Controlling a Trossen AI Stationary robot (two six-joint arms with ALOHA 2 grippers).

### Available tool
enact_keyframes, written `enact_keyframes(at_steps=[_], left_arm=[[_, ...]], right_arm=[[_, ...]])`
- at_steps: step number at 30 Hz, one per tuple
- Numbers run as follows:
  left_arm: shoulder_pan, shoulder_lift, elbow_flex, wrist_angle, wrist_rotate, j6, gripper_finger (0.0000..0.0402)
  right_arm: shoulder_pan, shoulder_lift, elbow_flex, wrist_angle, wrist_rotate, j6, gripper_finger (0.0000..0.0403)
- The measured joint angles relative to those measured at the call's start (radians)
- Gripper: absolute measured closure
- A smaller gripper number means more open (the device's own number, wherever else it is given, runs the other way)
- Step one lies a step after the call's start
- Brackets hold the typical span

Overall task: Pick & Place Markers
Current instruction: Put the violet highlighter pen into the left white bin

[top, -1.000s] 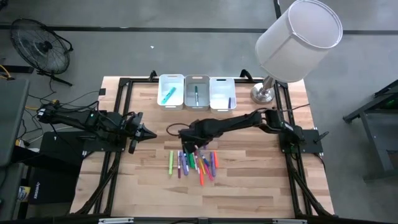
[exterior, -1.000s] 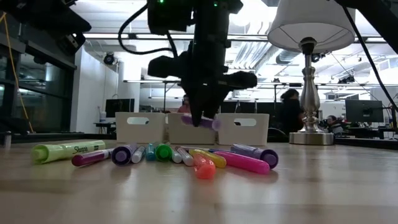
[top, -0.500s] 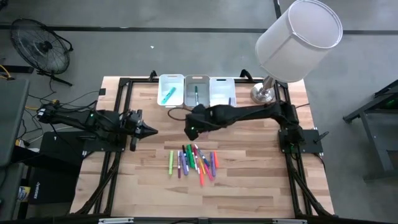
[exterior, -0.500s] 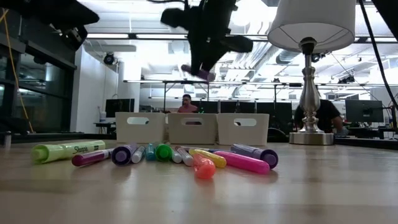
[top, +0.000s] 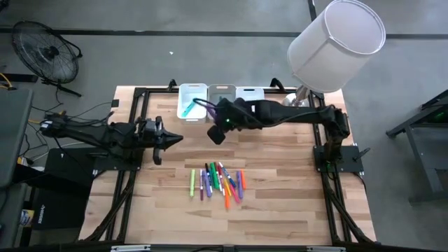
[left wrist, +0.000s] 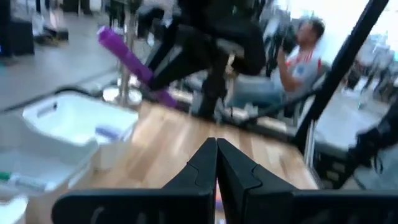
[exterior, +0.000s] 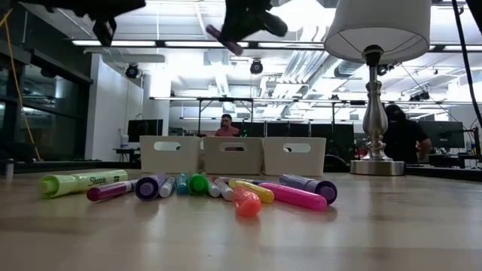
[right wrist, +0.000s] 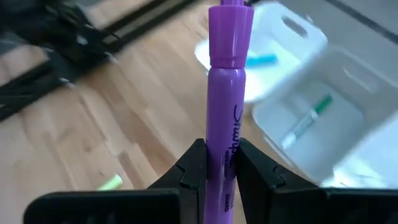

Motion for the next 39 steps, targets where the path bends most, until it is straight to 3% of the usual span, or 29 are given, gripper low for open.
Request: enact_keyframes(at_steps=[10, 15, 25, 39], left_arm=[[0.000, 0.186, 0.000, 0.273, -0.132, 0.011, 0.0281], [0.000, 0.232, 0.001, 0.389, -0.175, 0.024, 0.0247], [0.000, 0.250, 0.001, 0.486, -0.175, 0.031, 0.0238], [0.000, 0.250, 0.001, 0.539, -0.173, 0.051, 0.0238]], right_arm=[[-0.022, -0.013, 0.000, 0.173, -0.193, -0.178, 0.0349], [-0.022, -0.014, 0.000, 0.204, -0.255, -0.205, 0.0349], [-0.021, -0.014, 0.000, 0.310, -0.351, -0.238, 0.0349], [-0.020, -0.001, 0.000, 0.374, -0.377, -0.247, 0.0349]])
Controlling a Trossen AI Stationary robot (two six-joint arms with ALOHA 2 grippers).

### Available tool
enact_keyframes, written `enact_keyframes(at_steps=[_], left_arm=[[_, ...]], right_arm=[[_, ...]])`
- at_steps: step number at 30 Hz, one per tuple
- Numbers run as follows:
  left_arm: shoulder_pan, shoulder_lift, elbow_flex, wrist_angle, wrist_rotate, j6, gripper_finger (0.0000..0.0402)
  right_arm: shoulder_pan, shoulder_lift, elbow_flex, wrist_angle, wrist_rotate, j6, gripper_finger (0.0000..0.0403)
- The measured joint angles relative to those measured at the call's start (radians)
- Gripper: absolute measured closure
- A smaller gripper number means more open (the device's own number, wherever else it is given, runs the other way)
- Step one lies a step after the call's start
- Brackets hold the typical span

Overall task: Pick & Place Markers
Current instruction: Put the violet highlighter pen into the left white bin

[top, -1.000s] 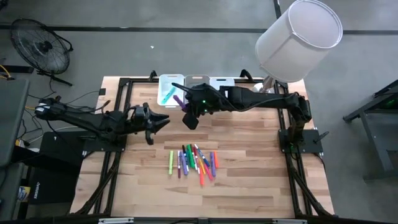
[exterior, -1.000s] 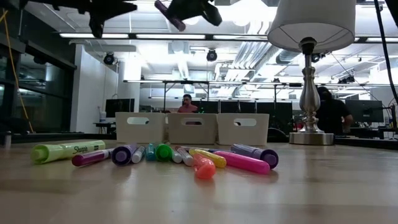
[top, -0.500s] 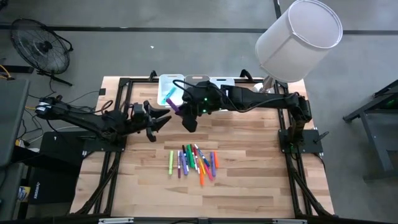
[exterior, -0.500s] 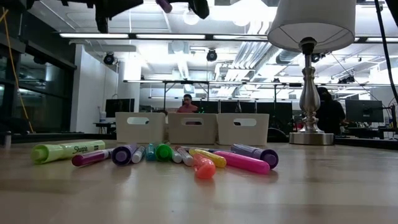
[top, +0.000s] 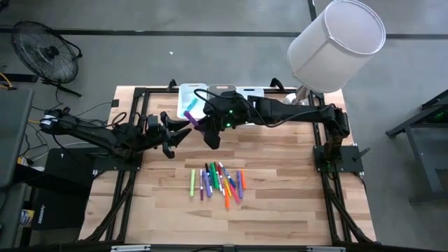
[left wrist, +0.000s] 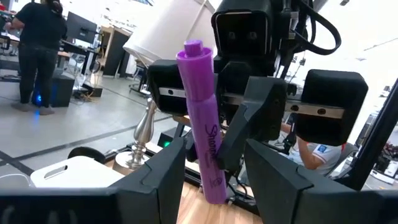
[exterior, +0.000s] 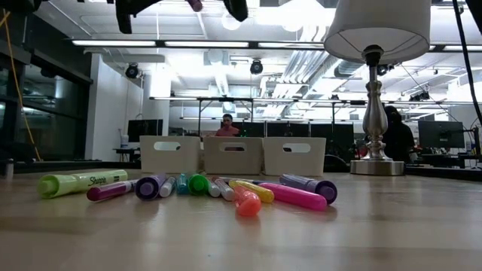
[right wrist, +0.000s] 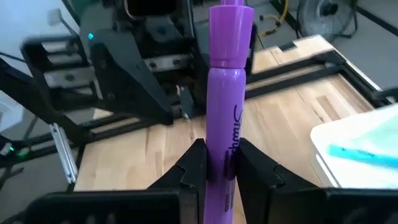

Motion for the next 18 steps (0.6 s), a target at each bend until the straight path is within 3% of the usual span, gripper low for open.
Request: enact_keyframes(at_steps=[18], left_arm=[[0.000, 0.000, 0.001, 0.000, 0.001, -0.007, 0.0238]], right_arm=[[0.020, 0.054, 0.000, 0.108, -0.016, 0.014, 0.0349]])
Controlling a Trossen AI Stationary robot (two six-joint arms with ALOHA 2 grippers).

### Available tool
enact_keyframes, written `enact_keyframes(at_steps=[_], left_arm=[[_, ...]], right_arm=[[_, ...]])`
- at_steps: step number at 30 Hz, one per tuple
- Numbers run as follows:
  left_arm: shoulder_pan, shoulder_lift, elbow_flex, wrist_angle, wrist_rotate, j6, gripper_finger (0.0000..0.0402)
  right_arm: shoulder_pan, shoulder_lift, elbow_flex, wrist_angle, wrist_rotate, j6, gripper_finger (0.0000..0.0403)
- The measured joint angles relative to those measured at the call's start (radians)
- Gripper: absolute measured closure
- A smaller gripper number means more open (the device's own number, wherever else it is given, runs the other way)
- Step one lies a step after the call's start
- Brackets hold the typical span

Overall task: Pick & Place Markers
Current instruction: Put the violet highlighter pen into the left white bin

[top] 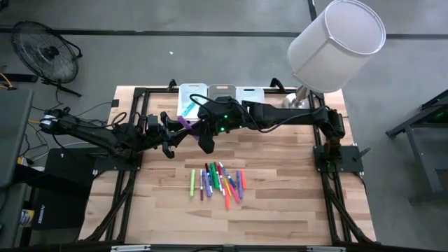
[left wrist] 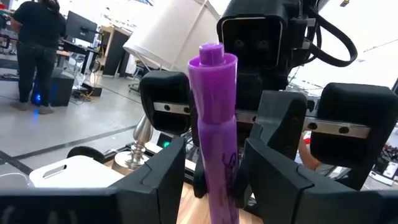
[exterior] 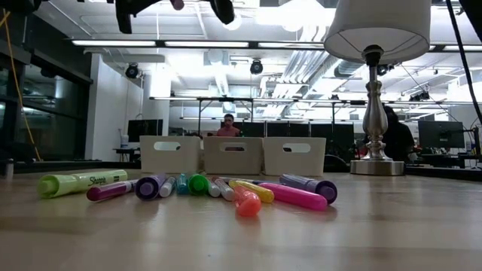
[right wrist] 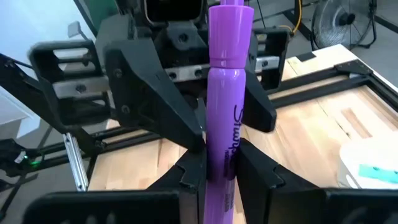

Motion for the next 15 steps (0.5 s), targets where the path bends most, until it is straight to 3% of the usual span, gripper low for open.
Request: enact_keyframes(at_steps=[9, 15], left_arm=[[0.000, 0.000, 0.000, 0.004, 0.007, -0.004, 0.0243], [0.000, 0.000, 0.000, 0.003, 0.018, -0.011, 0.0303]], right_arm=[[0.000, 0.002, 0.000, 0.020, -0.003, 0.004, 0.0349], [0.000, 0.002, 0.000, 0.021, -0.006, 0.004, 0.0349]])
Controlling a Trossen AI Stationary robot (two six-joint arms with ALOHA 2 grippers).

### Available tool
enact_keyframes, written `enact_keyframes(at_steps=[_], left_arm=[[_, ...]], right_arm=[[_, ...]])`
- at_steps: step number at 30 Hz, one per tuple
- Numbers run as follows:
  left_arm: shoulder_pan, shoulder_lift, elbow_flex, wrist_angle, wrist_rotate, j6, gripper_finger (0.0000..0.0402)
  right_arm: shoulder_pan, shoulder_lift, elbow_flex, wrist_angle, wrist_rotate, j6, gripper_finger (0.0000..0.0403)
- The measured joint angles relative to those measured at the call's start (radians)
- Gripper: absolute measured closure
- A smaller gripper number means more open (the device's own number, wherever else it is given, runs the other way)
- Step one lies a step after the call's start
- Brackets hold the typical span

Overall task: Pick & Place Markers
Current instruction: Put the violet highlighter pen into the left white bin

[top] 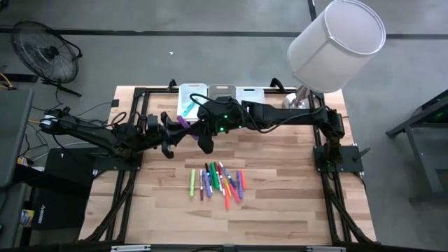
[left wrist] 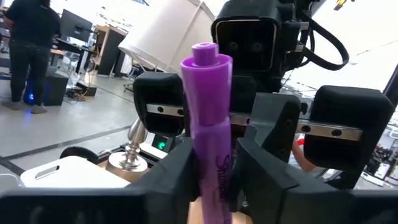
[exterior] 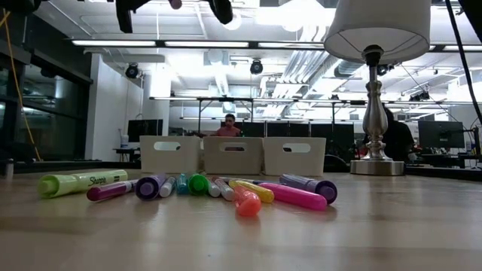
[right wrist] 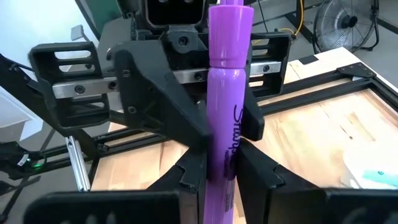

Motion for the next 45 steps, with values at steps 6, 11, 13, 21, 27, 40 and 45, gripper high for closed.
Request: enact_keyframes(at_steps=[6, 11, 13, 21, 27, 40, 45], left_arm=[[0.000, 0.000, 0.000, 0.014, 0.001, -0.006, 0.0346], [0.000, 0.000, 0.000, 0.020, 0.000, -0.004, 0.0346], [0.000, 0.000, 0.000, 0.020, 0.000, -0.007, 0.0346], [0.000, 0.000, 0.000, 0.019, 0.000, -0.011, 0.0346], [0.000, 0.000, 0.000, 0.019, -0.017, -0.011, 0.0346], [0.054, 0.000, 0.000, -0.032, -0.099, -0.040, 0.0346], [0.158, 0.000, 0.000, -0.137, -0.060, -0.146, 0.0346]], right_arm=[[0.000, 0.000, 0.000, 0.003, 0.002, -0.005, 0.0352], [0.000, -0.001, 0.000, 0.005, 0.002, -0.003, 0.0352], [0.000, -0.001, 0.000, 0.005, 0.002, -0.002, 0.0352], [0.000, -0.001, 0.000, -0.007, 0.003, -0.003, 0.0279], [-0.014, -0.012, 0.000, -0.065, 0.007, 0.017, 0.0191], [-0.079, -0.089, 0.000, -0.379, 0.201, 0.042, 0.0179], [-0.079, -0.090, 0.000, -0.475, 0.237, 0.061, 0.0179]])
